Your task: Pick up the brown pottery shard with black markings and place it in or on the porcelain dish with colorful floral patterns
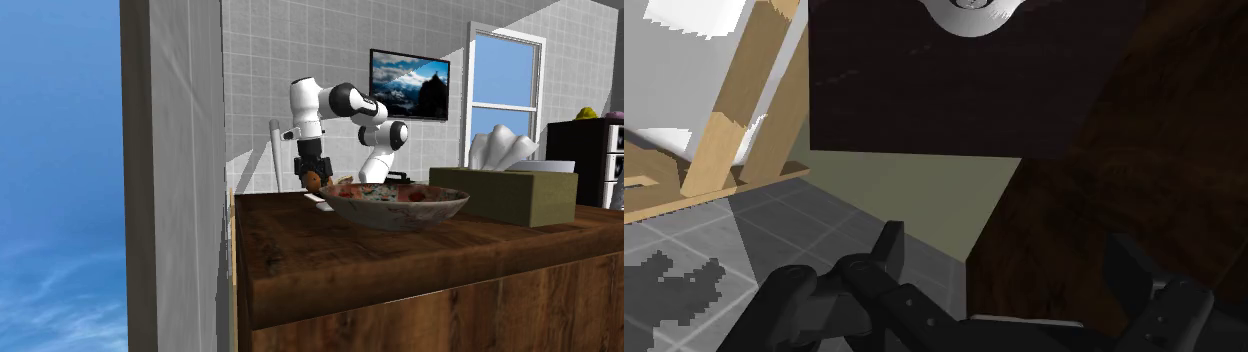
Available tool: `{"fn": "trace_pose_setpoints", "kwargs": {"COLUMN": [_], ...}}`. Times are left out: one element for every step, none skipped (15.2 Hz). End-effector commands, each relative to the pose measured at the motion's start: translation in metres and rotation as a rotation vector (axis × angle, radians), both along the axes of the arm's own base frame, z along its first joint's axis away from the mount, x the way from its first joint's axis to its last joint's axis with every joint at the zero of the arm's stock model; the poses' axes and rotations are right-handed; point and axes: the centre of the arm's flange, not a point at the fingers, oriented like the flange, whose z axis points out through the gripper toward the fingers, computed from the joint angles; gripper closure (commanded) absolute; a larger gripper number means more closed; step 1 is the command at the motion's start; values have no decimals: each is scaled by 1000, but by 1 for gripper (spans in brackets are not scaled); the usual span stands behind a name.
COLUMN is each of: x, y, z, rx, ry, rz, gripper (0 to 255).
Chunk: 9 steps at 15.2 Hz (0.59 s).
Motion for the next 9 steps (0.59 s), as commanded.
{"fn": "trace_pose_setpoints", "kwargs": {"x": [0,3,5,7,9,11,13,15,16], "y": [0,5,10,14,19,24,28,33,37], "z": [0,2,3,5,8,10,13,16,20], "rx": [0,48,95,143,191,239,286,334,382], "ry": [0,-23,-46,-69,-91,-114,-137,-160,-183], "rz": [0,19,38,56,75,94,113,132,150], "gripper": [0,0,0,0,0,0,0,0,0]}}
